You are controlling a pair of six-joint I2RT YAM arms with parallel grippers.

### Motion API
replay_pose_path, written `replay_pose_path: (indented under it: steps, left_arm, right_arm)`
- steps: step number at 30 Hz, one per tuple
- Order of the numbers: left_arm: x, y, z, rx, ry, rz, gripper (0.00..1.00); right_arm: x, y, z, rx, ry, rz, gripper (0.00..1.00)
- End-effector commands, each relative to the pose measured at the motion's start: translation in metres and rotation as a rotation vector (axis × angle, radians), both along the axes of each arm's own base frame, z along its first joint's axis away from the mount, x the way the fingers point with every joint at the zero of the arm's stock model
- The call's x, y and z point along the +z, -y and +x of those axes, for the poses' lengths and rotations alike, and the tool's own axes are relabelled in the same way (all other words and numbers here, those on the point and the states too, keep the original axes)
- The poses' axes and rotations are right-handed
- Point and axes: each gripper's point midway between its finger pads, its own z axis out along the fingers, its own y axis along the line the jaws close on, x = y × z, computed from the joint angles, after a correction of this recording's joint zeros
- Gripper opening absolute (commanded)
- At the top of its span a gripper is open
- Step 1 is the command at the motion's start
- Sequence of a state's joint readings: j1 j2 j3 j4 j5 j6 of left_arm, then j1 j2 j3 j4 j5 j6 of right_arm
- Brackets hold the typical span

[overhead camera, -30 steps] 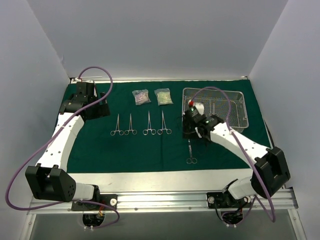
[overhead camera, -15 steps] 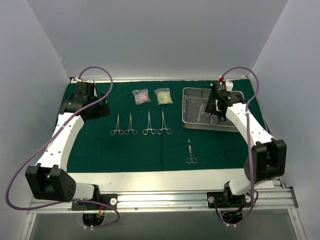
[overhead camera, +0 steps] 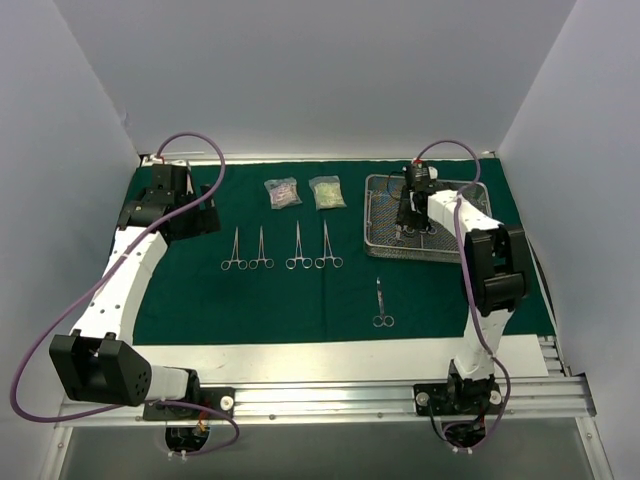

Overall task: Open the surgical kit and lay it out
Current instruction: Adjust the medical item in the container.

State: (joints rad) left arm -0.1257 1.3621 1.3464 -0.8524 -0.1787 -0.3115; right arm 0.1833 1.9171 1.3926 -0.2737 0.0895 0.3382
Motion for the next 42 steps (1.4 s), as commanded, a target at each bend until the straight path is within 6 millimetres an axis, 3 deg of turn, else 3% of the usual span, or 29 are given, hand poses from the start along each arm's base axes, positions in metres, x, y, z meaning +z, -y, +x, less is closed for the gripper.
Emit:
replay_pose_path:
  steps: [1, 7, 15, 19, 26, 33, 42]
  left_arm:
    - [0.009, 0.001, -0.006, -0.003, 0.029, -0.009, 0.94]
    - [0.005, 0.0, -0.008, 0.001, 0.016, -0.007, 0.94]
    - [-0.001, -0.001, -0.011, 0.007, 0.0, -0.002, 0.94]
    - [-0.003, -0.001, -0.012, 0.008, -0.005, -0.001, 0.94]
    - [-0.005, 0.0, -0.012, 0.007, -0.008, -0.004, 0.94]
    - [-0.007, 0.0, -0.011, 0.003, -0.01, -0.007, 0.94]
    - [-0.008, 0.002, -0.012, 0.002, -0.01, -0.012, 0.94]
  right_arm:
    - [0.009, -0.02, 0.02, 0.051, 0.054, 0.067, 0.29]
    - [0.005, -0.044, 0.036, 0.097, 0.104, 0.137, 0.28]
    - [-0.012, -0.053, 0.041, 0.106, 0.091, 0.176, 0.28]
    - [-0.022, -0.047, 0.039, 0.09, 0.068, 0.172, 0.28]
    - [-0.03, -0.02, 0.031, 0.027, 0.025, 0.113, 0.28]
    - [-0.022, -0.001, 0.026, 0.0, 0.02, 0.061, 0.28]
    - [-0.014, 0.001, 0.02, 0.028, 0.004, 0.028, 0.28]
